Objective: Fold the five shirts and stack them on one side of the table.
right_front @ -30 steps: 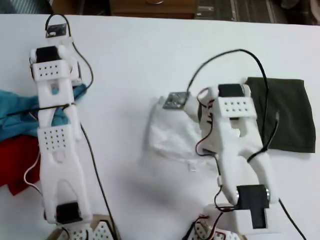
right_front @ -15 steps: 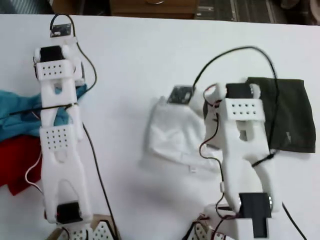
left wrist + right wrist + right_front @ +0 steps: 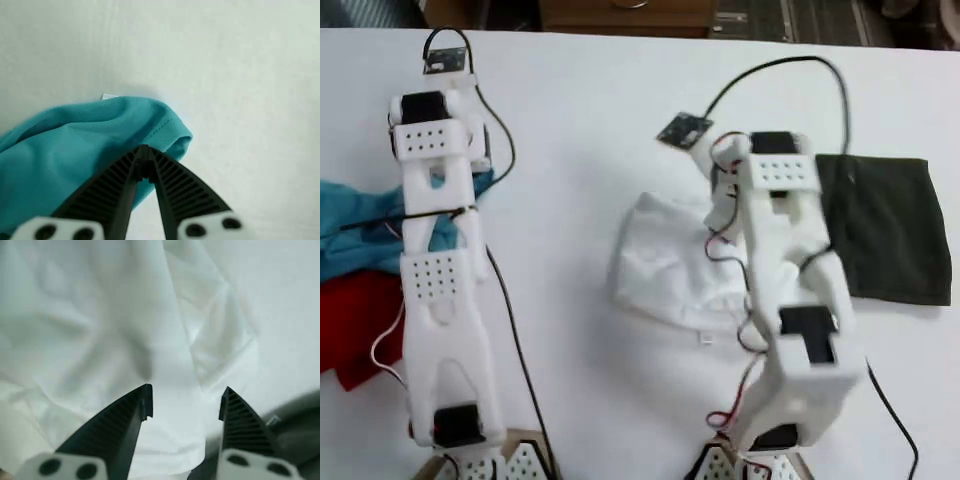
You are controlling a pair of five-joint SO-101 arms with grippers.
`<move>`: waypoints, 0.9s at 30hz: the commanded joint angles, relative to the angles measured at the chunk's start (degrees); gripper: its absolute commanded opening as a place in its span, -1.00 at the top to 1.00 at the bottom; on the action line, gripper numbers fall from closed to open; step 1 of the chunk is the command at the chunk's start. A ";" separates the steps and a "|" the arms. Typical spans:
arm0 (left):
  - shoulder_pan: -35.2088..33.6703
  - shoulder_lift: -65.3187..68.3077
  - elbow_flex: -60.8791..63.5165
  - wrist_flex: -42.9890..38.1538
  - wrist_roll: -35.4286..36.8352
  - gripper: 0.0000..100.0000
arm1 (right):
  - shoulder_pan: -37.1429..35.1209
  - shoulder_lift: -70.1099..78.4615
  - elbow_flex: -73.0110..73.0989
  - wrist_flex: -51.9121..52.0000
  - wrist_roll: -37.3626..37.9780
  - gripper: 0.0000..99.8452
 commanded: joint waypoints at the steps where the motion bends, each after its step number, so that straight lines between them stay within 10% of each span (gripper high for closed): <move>1: 0.35 -0.44 -2.07 0.88 -0.44 0.95 | -0.57 6.11 -8.97 3.30 0.00 0.56; 27: 0.09 -0.44 -2.07 0.70 -0.26 0.95 | 7.34 14.46 -10.20 13.05 7.03 0.56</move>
